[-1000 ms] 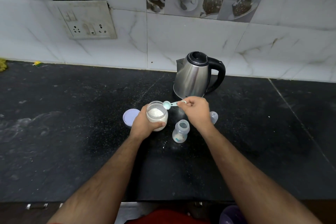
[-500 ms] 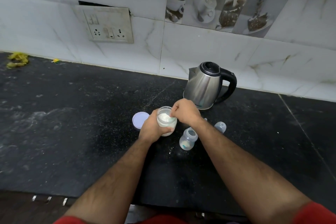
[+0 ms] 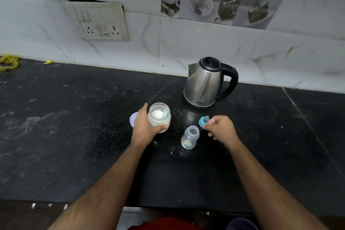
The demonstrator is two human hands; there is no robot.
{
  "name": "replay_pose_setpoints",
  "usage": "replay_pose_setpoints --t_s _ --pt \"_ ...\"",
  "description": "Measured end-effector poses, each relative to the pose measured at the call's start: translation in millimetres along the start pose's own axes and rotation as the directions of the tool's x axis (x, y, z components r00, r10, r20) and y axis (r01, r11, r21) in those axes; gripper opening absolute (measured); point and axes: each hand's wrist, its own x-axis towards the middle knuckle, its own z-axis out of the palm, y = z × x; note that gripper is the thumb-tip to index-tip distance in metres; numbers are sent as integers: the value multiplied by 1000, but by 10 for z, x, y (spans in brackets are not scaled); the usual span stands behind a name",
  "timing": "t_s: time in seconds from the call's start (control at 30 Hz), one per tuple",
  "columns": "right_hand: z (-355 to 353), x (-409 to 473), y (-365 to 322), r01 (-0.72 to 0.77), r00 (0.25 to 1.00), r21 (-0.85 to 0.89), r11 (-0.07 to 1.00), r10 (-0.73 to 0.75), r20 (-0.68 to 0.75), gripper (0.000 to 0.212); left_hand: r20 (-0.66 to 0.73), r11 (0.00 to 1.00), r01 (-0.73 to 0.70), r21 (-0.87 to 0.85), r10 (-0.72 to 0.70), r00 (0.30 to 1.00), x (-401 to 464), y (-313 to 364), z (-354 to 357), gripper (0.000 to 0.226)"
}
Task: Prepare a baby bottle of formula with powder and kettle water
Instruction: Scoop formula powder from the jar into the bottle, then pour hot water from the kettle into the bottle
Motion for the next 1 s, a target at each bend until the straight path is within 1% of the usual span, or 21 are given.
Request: replay_pose_setpoints --t_s 0.03,0.1,0.13,0.17,0.2,0.23,0.3,0.37,0.43,0.5,0.57,0.63,0.67,0.73,0.87,1.0 --pt "-4 -38 104 -29 1000 -13 999 29 9 21 -90 999 -32 6 32 995 -103 -18 5 110" --pt "7 -107 299 -83 995 -58 995 86 51 16 -262 988 -152 30 155 953 -338 -78 63 79" --pt "19 -133 389 -98 992 -81 992 104 72 14 -295 976 -215 40 217 930 -459 -96 119 64" --pt "33 -157 468 -106 989 -98 990 115 88 14 -282 963 -264 48 266 922 -573 -104 192 52" --pt "49 -176 535 -108 988 -109 988 119 97 14 -229 954 -295 46 298 927 -672 -98 269 45" --pt "64 -192 586 -108 988 -105 989 118 100 13 -153 950 -309 33 311 938 -756 -79 353 42" --pt "77 -199 658 -97 990 -96 991 106 97 3 0 951 -310 10 310 951 -849 -28 520 49" --pt "62 -174 695 -97 991 -78 992 104 82 15 90 965 -263 -6 263 961 -841 45 670 66" --pt "9 -124 703 -96 994 -42 994 98 54 25 138 983 -181 -40 185 973 -788 144 781 82" --pt "-75 -41 696 -79 997 11 997 79 0 26 178 991 -118 -62 127 976 -722 224 868 91" --pt "-170 66 681 -56 997 75 996 60 -47 21 190 995 -77 -69 88 978 -673 271 939 88" --pt "-277 201 654 -14 996 129 992 26 -90 11 174 995 -39 -92 55 983 -628 301 1001 72" --pt "-335 281 637 8 993 156 988 10 -116 10 163 994 -26 -107 44 986 -610 317 1026 64" --pt "-450 468 590 37 986 213 976 -2 -165 15 141 992 -13 -124 31 990 -575 358 1070 58" --pt "-641 893 485 69 976 289 955 -5 -216 26 98 990 -17 -137 31 995 -506 434 1158 58" --pt "-764 1279 392 63 969 343 937 24 -244 47 75 989 -6 -150 17 997 -428 486 1245 58"
